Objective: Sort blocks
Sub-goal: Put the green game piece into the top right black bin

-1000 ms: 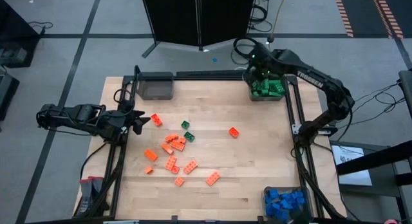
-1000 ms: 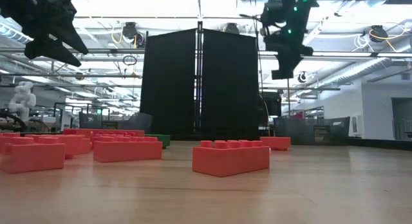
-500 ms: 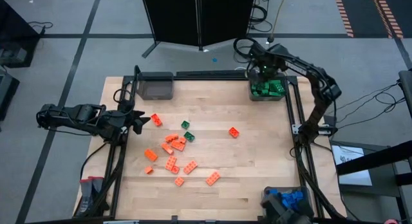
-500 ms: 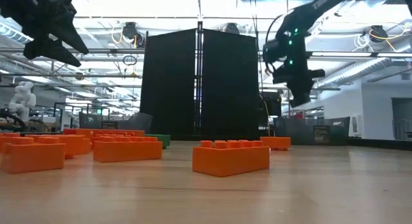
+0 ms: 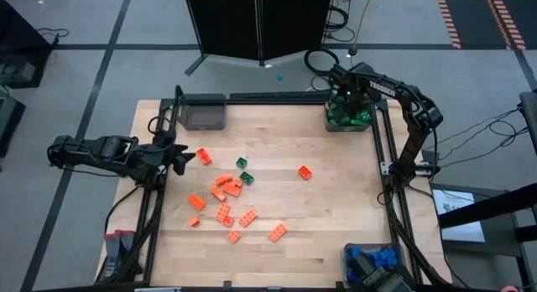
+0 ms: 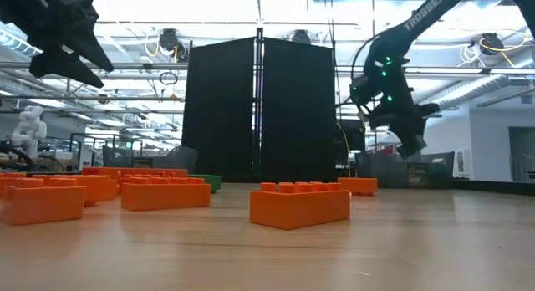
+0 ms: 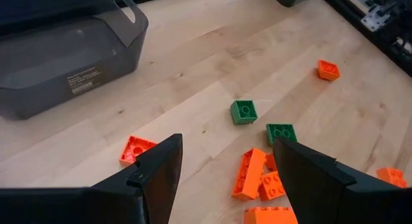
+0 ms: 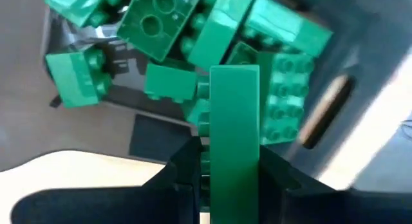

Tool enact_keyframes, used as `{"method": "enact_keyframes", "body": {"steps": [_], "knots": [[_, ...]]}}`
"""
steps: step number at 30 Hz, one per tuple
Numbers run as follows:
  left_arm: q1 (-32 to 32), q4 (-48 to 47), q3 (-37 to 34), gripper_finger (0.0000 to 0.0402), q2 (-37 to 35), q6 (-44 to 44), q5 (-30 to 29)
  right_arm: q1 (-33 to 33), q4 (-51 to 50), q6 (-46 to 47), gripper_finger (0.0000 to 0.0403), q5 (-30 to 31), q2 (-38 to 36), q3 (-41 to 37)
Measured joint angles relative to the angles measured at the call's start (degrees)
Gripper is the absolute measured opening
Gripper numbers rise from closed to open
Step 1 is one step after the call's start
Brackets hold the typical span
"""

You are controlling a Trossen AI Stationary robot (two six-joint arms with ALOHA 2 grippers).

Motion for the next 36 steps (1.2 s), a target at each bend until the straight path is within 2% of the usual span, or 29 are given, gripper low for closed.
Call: {"method": "enact_keyframes", "body": {"steps": [7, 12, 19, 22, 25, 31, 33, 36], "knots": [[0.0, -0.6, 0.0, 0.0244, 0.0, 0.0, -0.1, -0.3, 4.8, 1.9, 0.0072, -1.3, 0.0, -1.8], [0.0, -0.6, 0.0, 0.0244, 0.0, -0.2, -0.1, -1.7, 4.8, 4.2, 0.0073, -0.8, -0.1, -1.8], [0.0, -0.6, 0.0, 0.0244, 0.0, -0.2, -0.2, -3.0, 2.1, 4.2, 0.019, -0.7, -0.1, -1.8], [0.0, -0.5, 0.0, 0.0244, 0.0, -0.1, -0.6, -3.0, 1.9, 3.1, 0.0217, -0.7, -0.1, -1.8], [0.0, -0.5, 0.0, 0.0244, 0.0, -0.2, -0.9, -3.0, 2.0, 2.0, 0.0227, -1.0, -0.6, -1.8], [0.0, -0.5, 0.0, 0.0244, 0.0, -0.1, -0.9, -0.7, 9.0, -2.4, 0.0217, -1.6, -7.9, -1.8], [0.0, -0.5, 0.0, 0.0244, 0.0, -0.1, -1.1, 0.7, 13.4, -4.0, 0.0215, -4.0, -11.7, -1.8], [0.0, -0.5, 0.0, 0.0244, 0.0, -0.1, -1.6, 4.3, 20.1, -3.5, 0.0215, -11.2, -16.7, -1.8]]}}
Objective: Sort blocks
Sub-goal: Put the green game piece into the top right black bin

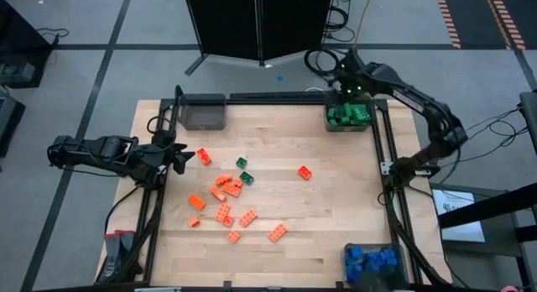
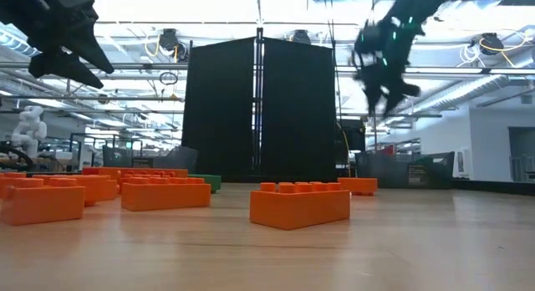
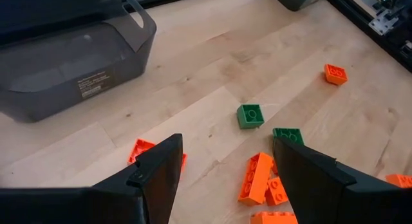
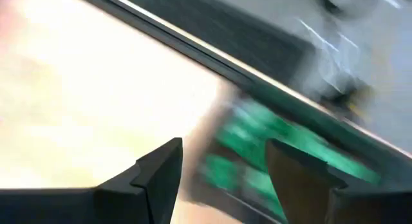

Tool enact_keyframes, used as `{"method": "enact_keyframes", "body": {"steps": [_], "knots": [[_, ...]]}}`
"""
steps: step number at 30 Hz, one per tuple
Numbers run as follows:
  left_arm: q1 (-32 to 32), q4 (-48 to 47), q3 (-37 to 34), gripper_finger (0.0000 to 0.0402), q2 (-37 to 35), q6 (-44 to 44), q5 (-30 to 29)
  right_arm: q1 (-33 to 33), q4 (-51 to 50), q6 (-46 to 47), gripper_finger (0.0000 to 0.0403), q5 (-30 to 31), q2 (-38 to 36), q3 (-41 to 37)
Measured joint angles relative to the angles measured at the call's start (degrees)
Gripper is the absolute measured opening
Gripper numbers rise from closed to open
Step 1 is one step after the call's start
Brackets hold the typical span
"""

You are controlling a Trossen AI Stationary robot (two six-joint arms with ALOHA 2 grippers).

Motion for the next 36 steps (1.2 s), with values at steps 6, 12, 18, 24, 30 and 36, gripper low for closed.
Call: {"method": "enact_keyframes", "body": {"steps": [6, 12, 18, 24, 30, 36], "knots": [[0.0, 0.0, 0.0, 0.0244, 0.0, 0.0, -1.2, 14.0, 15.3, 3.3, 0.0215, -6.4, -2.6, 0.0], [0.0, 0.0, 0.0, 0.0244, 0.0, 0.0, -1.2, 29.7, 28.0, 3.3, 0.0215, -6.6, 5.4, 0.0], [0.0, 0.0, 0.0, 0.0244, 0.0, 0.0, -0.8, 39.1, 37.7, 3.3, 0.0215, -6.5, 15.9, 0.1], [0.0, 0.0, 0.0, 0.0244, 0.0, 0.1, 0.1, 44.5, 45.4, 3.5, 0.0229, -6.3, 23.2, 0.0], [0.0, -0.1, 0.0, 0.0244, 0.0, 0.5, 0.3, 47.1, 50.7, 3.4, 0.027, -5.9, 27.0, 0.0], [0.0, -0.1, 0.0, 0.0244, 0.0, 0.6, 0.3, 47.9, 51.6, 5.5, 0.0293, 0.0, 27.5, 0.1]]}}
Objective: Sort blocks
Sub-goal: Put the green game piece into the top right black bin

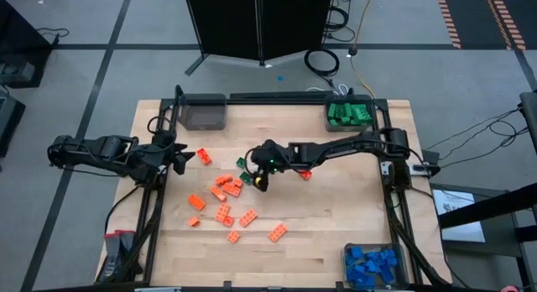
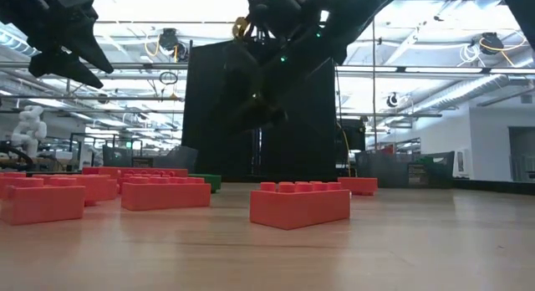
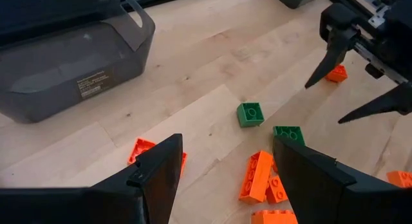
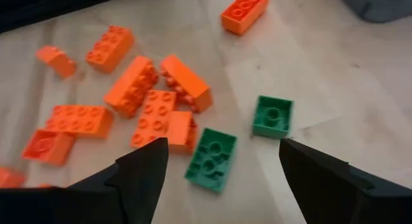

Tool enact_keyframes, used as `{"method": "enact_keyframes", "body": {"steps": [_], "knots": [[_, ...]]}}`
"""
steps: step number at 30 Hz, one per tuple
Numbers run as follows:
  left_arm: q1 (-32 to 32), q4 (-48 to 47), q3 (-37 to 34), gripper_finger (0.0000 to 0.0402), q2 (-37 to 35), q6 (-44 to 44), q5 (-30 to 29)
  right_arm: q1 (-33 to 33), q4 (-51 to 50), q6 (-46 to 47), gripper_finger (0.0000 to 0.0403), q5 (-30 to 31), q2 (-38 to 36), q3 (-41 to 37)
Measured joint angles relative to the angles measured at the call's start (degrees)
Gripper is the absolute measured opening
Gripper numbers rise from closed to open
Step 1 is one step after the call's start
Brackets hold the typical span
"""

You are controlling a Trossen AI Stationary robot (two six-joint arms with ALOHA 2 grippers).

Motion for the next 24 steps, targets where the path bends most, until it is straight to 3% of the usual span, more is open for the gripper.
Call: {"method": "enact_keyframes", "body": {"steps": [14, 24], "knots": [[0.0, 0.0, 0.0, 0.0244, 0.0, -0.4, 0.0, 1.0, 2.9, 1.0, 0.0295, 4.7, 1.2, 0.0], [0.0, 0.0, 0.0, 0.0244, 0.0, -0.6, 0.0, 2.9, 6.6, 4.8, 0.0295, 6.2, 7.4, 0.8]]}}
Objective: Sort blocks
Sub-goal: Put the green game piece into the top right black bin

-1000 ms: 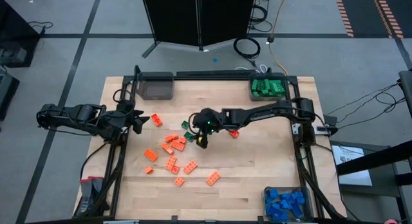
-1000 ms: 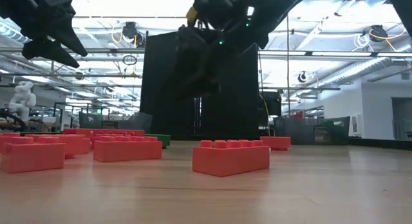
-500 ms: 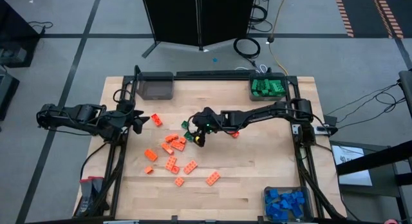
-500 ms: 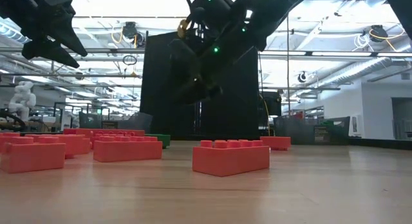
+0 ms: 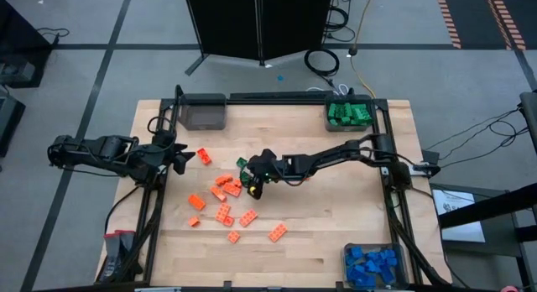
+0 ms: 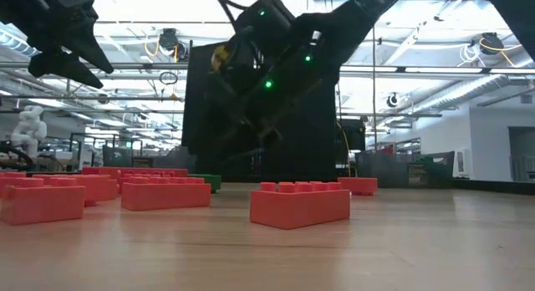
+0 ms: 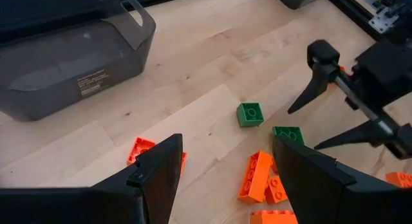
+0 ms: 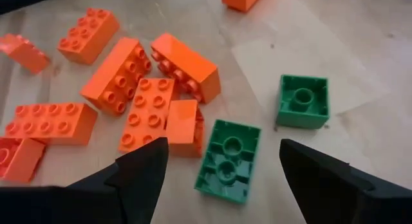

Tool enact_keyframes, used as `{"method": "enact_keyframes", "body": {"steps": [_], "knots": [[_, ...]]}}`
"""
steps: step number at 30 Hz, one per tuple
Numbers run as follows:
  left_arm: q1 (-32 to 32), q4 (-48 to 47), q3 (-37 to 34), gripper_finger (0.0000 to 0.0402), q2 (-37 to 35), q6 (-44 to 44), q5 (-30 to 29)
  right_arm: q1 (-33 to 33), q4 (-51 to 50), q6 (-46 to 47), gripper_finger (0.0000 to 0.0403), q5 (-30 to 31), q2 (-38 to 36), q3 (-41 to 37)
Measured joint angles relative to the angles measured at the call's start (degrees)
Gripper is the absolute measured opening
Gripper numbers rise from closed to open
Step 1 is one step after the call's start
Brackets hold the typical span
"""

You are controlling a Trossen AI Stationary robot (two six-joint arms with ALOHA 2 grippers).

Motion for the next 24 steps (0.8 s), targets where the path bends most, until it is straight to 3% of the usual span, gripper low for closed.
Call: {"method": "enact_keyframes", "body": {"steps": [16, 20, 24], "knots": [[0.0, 0.0, 0.0, 0.0244, 0.0, 0.1, 0.0, 0.2, -3.3, 5.1, 0.0274, 1.6, 6.9, 2.7], [0.0, -0.4, 0.0, 0.0244, 0.0, 0.2, 0.0, 0.1, -5.1, 5.2, 0.0249, 1.7, 6.9, 2.7], [0.0, -1.3, 0.0, 0.0244, 0.1, 0.2, 0.0, 0.0, -5.9, 6.7, 0.0194, 2.7, 6.9, 2.7]]}}
